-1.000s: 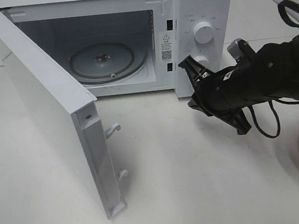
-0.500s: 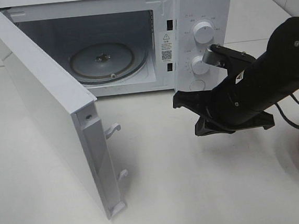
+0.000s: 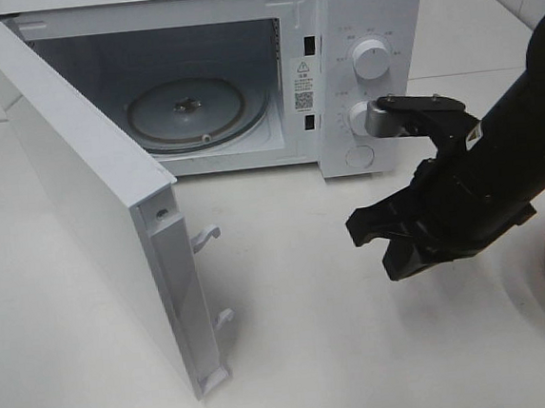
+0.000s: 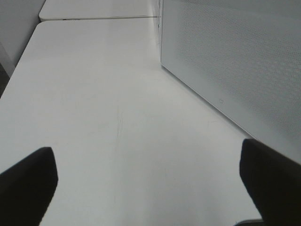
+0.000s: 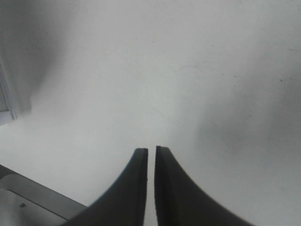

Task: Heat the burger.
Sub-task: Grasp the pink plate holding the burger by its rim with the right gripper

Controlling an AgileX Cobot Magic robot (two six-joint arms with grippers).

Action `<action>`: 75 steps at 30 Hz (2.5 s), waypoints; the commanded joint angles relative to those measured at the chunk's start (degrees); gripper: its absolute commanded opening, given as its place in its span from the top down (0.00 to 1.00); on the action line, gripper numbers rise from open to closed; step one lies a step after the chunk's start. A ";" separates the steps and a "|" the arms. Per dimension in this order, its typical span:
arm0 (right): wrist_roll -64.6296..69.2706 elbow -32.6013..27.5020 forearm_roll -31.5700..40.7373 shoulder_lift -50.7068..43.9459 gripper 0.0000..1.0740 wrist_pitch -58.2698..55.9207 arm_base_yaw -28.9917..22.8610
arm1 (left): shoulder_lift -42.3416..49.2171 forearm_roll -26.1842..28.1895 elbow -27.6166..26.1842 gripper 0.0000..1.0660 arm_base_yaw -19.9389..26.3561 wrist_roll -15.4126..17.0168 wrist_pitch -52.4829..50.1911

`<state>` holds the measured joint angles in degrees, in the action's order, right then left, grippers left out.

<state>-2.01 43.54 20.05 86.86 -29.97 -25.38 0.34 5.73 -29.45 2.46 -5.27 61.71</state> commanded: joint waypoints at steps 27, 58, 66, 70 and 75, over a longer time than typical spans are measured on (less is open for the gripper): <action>3.78 2.01 -22.57 -4.81 0.09 -16.44 18.05 | 0.57 0.40 0.00 0.08 0.06 0.00 -0.52; 5.27 -1.72 -26.13 10.14 0.15 -3.55 20.00 | 0.57 0.40 0.00 0.08 0.06 0.00 -0.52; 6.76 -1.78 -28.71 12.55 0.17 -0.74 20.51 | 0.57 0.40 0.00 0.08 0.06 0.00 -0.52; 6.99 -1.78 -28.99 12.55 0.19 0.00 22.17 | 0.57 0.40 0.00 0.08 0.06 0.00 -0.52; 6.99 -2.46 -28.93 12.55 0.20 0.63 22.17 | 0.57 0.40 0.00 0.08 0.06 0.00 -0.52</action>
<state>4.53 42.00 -8.65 99.29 -29.91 -3.50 0.34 5.73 -29.45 2.46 -5.27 61.71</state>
